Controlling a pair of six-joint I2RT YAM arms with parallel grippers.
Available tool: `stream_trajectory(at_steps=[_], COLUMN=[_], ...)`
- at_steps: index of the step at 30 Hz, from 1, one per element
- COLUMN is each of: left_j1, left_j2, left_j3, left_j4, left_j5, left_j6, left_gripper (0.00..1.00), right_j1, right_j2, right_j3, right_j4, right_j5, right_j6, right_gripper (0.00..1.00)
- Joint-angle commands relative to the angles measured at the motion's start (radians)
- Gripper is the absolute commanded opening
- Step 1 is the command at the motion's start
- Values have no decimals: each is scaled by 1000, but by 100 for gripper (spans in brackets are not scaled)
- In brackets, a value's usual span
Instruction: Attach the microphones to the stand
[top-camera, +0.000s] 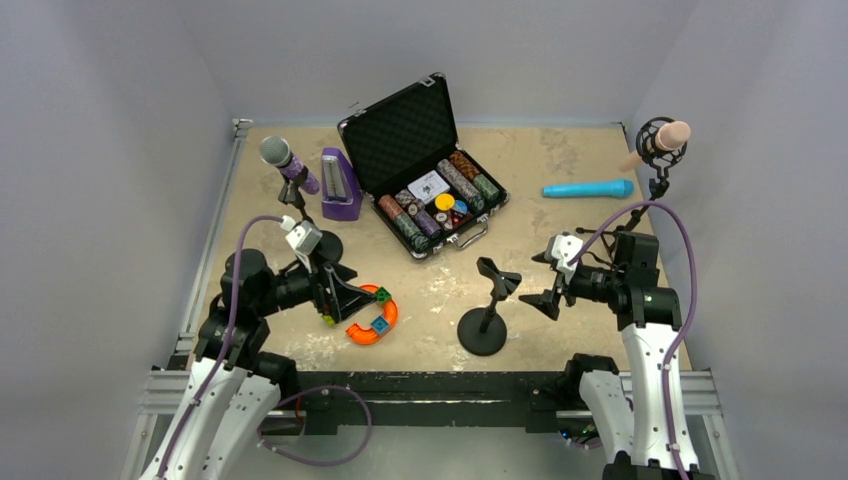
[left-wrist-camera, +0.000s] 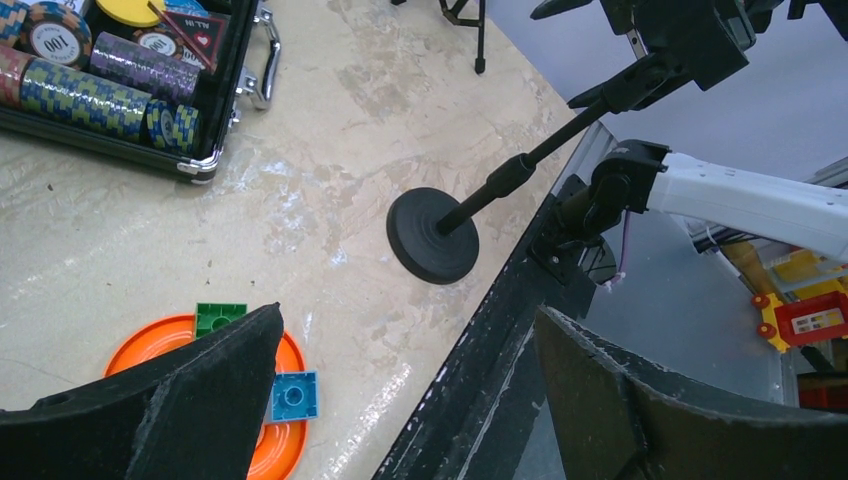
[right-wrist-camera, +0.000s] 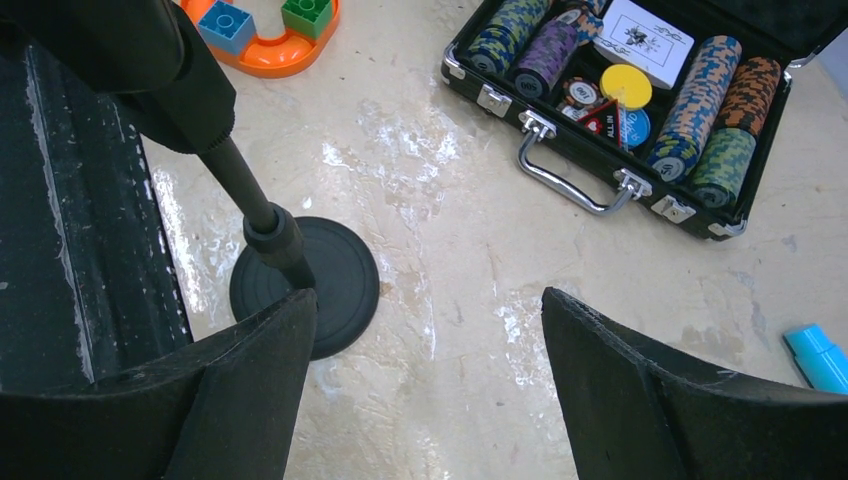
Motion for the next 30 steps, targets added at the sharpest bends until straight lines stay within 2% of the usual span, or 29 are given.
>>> stream_trajectory(at_steps=[1,5,16,30], left_j1=[-18,-88,-418,-670], left_j2=[10,30,162,262], left_j3=[-17,-22,-1,-26], left_j4=[69,121,184,309], left_j5=[10,-45,-278,-464], left_j6=[-55,-89,-79,21], left_gripper=[99,99,99,99], right_j1=[-5,-5,-6,-6], right_j2=[-5,-3,-9,-8], right_j3=[-4,-5,-10,-11], right_j4=[39,48,62,73], right_j5=[5,11,28,44], right_j6=[28,37,52,69], right_gripper=[85,85,85,85])
